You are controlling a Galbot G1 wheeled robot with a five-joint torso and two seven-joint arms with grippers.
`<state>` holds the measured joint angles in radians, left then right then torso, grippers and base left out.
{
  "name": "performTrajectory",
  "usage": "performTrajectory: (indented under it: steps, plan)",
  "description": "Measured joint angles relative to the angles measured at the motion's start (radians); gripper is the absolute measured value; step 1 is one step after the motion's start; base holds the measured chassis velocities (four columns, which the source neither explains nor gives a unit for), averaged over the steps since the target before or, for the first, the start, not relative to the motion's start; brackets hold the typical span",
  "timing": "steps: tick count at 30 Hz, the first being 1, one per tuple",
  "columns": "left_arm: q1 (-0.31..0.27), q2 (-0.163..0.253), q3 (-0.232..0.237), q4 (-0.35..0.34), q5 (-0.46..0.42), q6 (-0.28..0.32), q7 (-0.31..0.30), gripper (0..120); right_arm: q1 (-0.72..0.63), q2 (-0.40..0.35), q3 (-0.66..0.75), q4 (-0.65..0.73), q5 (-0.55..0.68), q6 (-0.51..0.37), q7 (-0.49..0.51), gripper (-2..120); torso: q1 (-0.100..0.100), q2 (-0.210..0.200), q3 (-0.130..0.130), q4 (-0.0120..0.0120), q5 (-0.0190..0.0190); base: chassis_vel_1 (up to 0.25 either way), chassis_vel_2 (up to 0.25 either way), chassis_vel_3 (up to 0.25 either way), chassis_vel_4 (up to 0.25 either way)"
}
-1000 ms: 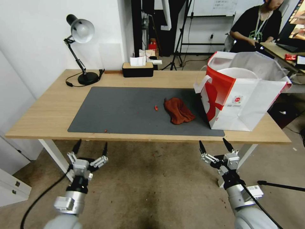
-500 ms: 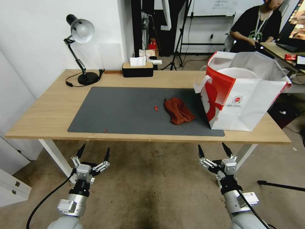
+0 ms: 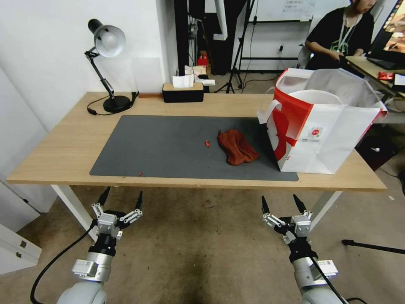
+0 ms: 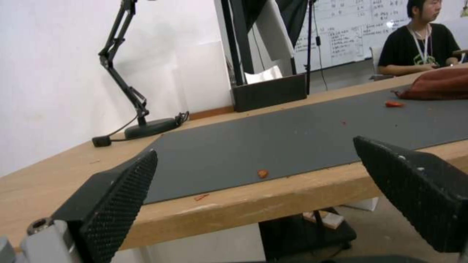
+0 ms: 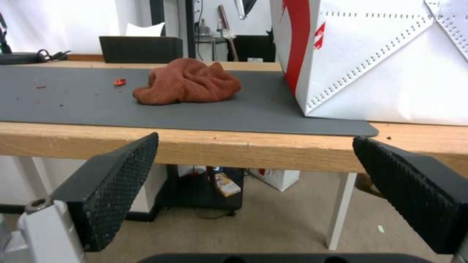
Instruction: Sweep shrimp from table into container with towel, then put container into takeout bag.
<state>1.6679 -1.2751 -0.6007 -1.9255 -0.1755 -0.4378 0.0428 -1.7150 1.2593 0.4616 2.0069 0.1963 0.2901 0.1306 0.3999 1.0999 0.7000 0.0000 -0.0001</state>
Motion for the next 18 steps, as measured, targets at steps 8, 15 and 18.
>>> performTrajectory:
  steps: [8,15,18]
  plan:
    - [-0.002,-0.009,0.0,-0.01,-0.005,0.009,-0.002,100,0.002,0.021,0.002,0.0,-0.019,0.0,-0.003,100,0.0,0.0,0.0,0.0,0.0,0.0,0.0,0.0,0.0]
    - [-0.004,-0.014,-0.006,-0.015,-0.009,0.012,-0.002,100,0.003,0.034,0.006,0.001,-0.023,-0.002,-0.003,100,0.0,0.0,0.0,0.0,0.0,0.0,0.0,0.0,0.0]
    - [-0.005,-0.017,-0.008,-0.017,-0.01,0.013,-0.002,100,0.004,0.037,0.006,0.001,-0.023,-0.002,-0.003,100,0.0,0.0,0.0,0.0,0.0001,0.0,0.0,0.0,0.0]
